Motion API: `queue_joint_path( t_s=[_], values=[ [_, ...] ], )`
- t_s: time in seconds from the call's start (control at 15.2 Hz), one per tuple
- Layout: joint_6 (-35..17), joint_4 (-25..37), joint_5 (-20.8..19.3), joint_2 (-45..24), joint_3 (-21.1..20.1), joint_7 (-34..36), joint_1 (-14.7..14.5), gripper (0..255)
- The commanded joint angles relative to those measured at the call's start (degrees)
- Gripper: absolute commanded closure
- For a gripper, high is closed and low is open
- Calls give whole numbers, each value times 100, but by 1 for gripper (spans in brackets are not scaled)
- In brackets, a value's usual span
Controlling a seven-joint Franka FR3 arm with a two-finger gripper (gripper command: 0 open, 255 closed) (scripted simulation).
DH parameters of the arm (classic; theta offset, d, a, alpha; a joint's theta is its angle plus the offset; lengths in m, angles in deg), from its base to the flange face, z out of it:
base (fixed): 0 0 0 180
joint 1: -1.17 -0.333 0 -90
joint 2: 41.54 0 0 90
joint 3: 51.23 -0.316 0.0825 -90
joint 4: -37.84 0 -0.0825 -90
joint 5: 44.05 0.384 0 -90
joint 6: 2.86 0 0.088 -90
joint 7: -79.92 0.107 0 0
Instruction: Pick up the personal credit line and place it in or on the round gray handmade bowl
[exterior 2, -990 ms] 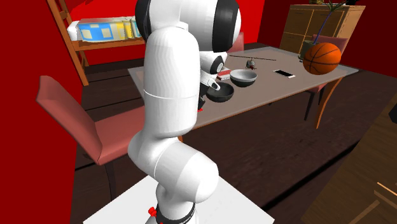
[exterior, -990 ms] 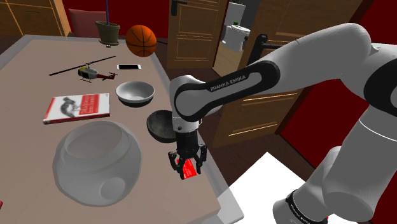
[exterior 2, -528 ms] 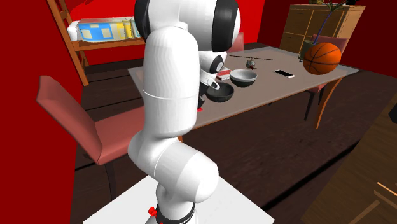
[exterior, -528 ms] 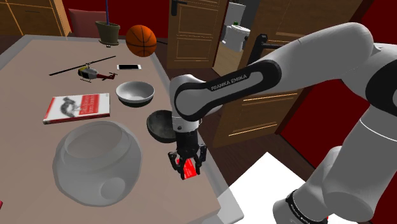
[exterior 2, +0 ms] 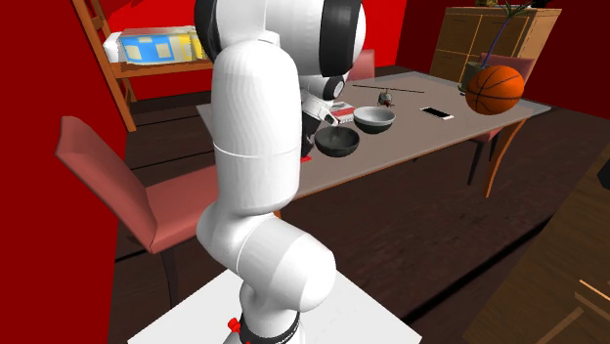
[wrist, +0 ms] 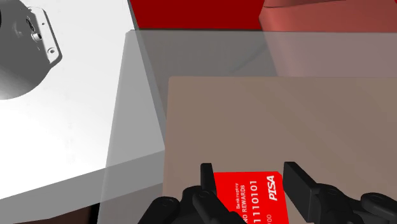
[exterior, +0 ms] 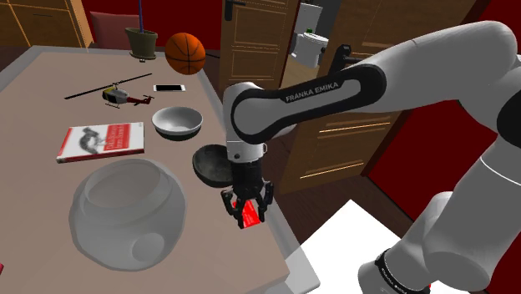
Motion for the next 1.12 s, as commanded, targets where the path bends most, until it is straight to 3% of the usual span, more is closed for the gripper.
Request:
queue_joint_path(
  t_s=[0.0,1.06],
  values=[
    [139,73,5,68,7,26,14,255],
    [1261,809,73,507,46,328,79,255]
  ],
)
